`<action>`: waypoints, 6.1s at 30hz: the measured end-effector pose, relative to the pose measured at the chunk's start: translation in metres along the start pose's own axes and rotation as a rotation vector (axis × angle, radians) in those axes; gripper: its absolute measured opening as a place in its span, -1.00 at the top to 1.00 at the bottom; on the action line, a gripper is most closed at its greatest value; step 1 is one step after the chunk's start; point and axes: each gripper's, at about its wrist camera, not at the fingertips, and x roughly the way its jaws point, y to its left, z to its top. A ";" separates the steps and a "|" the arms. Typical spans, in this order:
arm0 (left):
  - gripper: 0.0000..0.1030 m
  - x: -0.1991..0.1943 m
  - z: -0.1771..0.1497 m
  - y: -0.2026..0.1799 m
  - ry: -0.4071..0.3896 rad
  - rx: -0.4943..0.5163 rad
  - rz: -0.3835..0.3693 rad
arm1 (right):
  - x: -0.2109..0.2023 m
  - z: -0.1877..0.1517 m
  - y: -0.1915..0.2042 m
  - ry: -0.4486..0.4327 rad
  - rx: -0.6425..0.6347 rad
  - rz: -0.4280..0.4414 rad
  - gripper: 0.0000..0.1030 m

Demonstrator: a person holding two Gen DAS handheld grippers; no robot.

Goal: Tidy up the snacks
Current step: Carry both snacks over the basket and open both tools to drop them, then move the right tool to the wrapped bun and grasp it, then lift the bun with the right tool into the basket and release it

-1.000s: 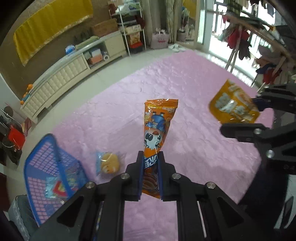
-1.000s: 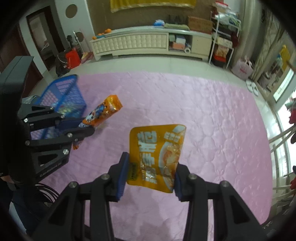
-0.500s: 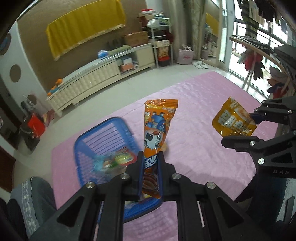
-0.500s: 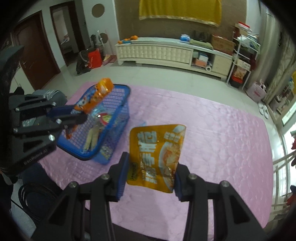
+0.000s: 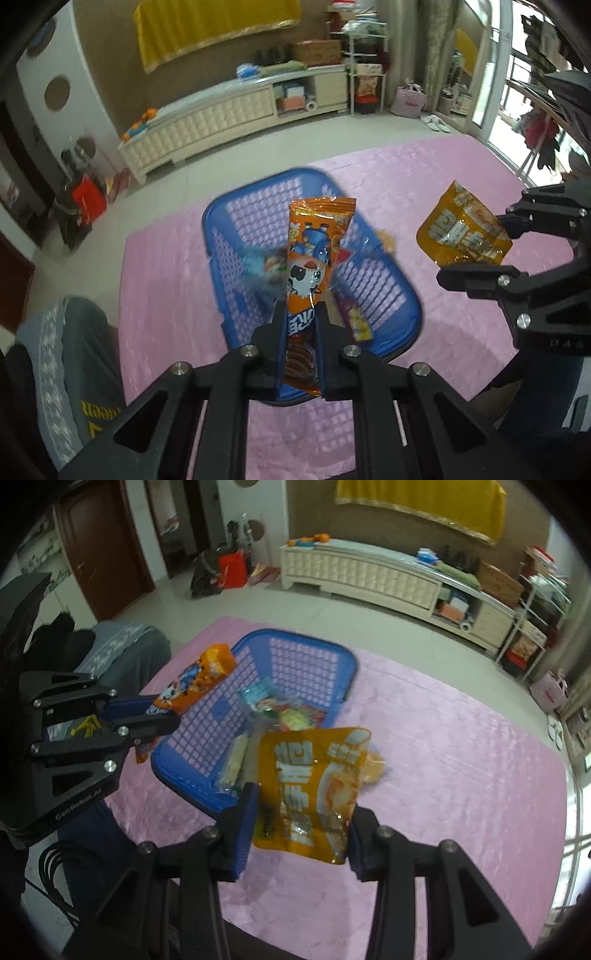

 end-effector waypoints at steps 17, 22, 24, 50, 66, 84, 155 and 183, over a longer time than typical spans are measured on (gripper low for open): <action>0.76 0.051 -0.020 0.030 0.070 -0.068 -0.078 | 0.069 0.013 0.034 0.148 -0.109 -0.025 0.08; 0.76 0.054 -0.018 0.029 0.078 -0.069 -0.090 | 0.074 0.012 0.034 0.145 -0.114 -0.049 0.07; 0.76 0.054 -0.019 0.029 0.080 -0.070 -0.095 | 0.073 0.012 0.033 0.140 -0.116 -0.046 0.03; -0.28 0.032 -0.008 0.014 0.064 -0.083 -0.039 | 0.028 0.002 -0.017 0.078 -0.057 -0.050 -0.59; -0.46 0.047 0.045 0.017 0.085 -0.155 -0.066 | 0.017 0.023 -0.086 0.072 0.069 -0.102 -0.59; -0.46 0.126 0.043 0.040 0.229 -0.251 -0.031 | 0.135 0.017 -0.113 0.265 -0.102 -0.001 -0.59; -0.46 0.032 -0.014 0.067 0.092 -0.251 0.016 | 0.064 0.038 0.025 0.167 -0.084 0.087 -0.13; -0.46 0.038 -0.058 0.087 0.088 -0.334 0.007 | 0.089 0.017 0.050 0.235 -0.015 0.135 -0.19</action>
